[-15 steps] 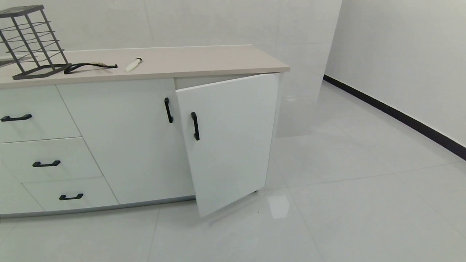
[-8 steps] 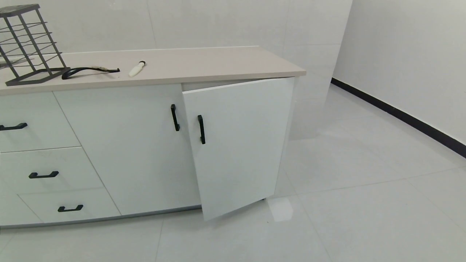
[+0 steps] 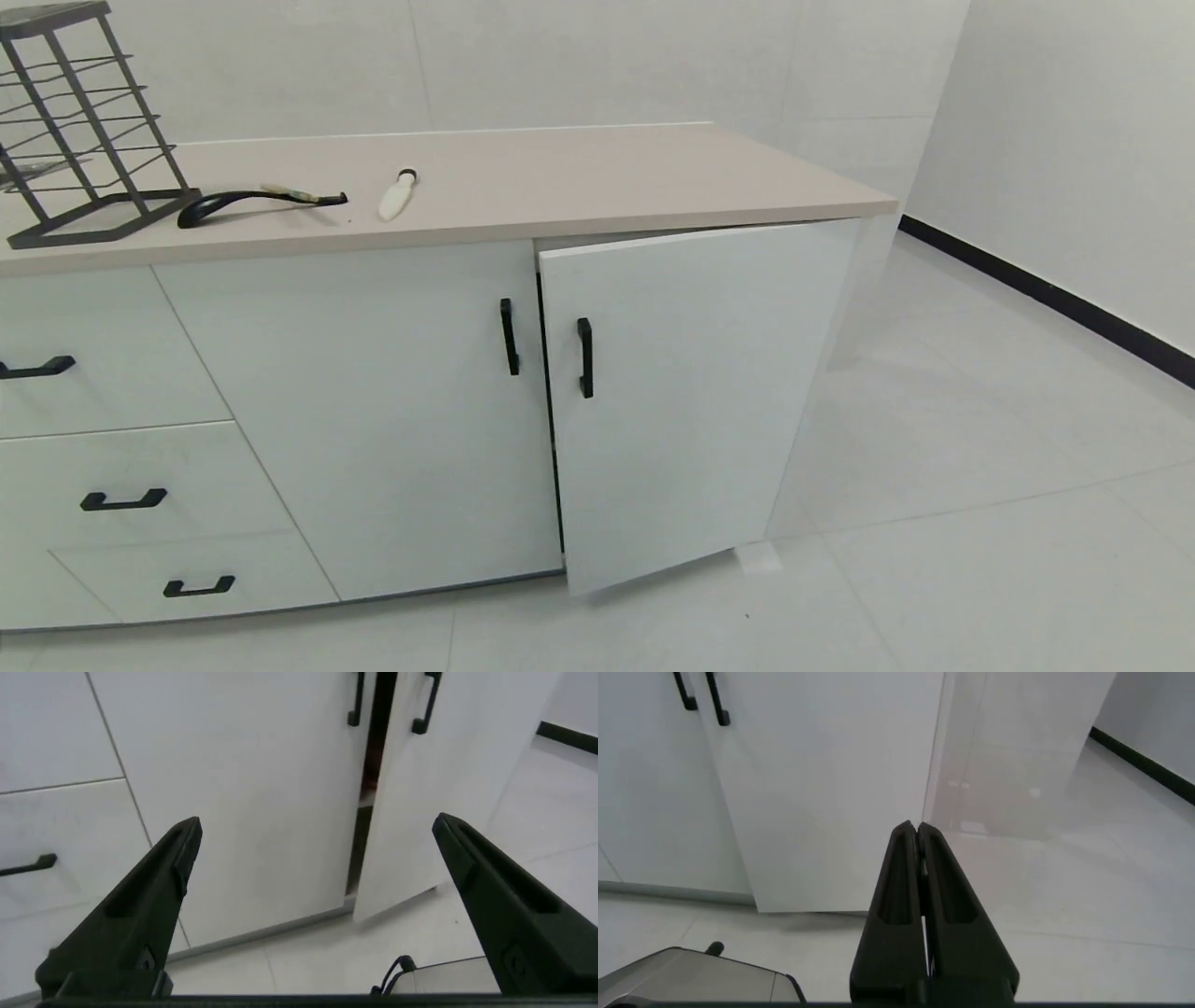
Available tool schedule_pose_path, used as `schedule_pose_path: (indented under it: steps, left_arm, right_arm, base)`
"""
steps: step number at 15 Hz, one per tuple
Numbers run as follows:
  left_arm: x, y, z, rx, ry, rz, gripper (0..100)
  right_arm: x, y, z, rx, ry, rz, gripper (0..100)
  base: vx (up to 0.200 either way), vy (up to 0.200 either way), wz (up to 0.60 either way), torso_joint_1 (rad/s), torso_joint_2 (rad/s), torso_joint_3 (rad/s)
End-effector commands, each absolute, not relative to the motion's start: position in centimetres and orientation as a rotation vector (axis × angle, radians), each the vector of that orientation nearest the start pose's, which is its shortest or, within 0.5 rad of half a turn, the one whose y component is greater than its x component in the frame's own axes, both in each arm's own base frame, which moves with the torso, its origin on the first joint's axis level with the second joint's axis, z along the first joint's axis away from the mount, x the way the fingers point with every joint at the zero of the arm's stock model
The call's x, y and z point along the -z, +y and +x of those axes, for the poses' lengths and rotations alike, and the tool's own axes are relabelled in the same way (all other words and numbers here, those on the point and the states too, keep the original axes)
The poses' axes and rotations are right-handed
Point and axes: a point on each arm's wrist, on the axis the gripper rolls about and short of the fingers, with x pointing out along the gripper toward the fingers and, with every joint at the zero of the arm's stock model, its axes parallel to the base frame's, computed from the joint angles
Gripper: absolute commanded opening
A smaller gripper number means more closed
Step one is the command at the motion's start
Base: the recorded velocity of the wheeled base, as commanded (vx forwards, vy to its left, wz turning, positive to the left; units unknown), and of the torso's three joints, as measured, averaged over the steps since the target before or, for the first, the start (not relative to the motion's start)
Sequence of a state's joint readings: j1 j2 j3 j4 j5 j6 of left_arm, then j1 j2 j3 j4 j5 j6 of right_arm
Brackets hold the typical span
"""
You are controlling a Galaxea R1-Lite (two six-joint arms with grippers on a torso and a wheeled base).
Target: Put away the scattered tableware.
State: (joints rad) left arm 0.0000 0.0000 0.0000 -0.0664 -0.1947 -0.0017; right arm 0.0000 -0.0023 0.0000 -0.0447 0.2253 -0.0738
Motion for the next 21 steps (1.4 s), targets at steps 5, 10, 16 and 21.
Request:
schedule_pose_path:
  steps: [5,10,16,21]
  left_arm:
    - [-8.24,-0.44,-2.35,0.193,-0.071,0.043,100]
    - [-8.24,-0.44,-2.35,0.192,-0.074,0.074,100]
    - [-8.22,0.11,-2.31,-0.054,-0.063,0.093,100]
    - [-8.21,0.11,-2.3,-0.05,-0.062,0.089,100]
  right_arm:
    - [-8.02,0.5,-2.35,-0.224,-0.054,-0.08,0]
    - [-8.02,0.5,-2.35,-0.224,-0.054,-0.08,0]
    - [-8.06,0.51,-2.35,-0.227,-0.058,-0.071,0]
    - [-8.06,0.51,-2.35,-0.225,-0.058,-0.071,0]
  base:
    - [0.0,0.0,0.6,0.003,0.01,0.002]
    - [0.0,0.0,0.6,0.001,0.0,0.002]
    - [0.0,0.133,0.1,0.0,0.0,0.0]
    - [0.0,0.2,0.0,0.004,0.01,0.002]
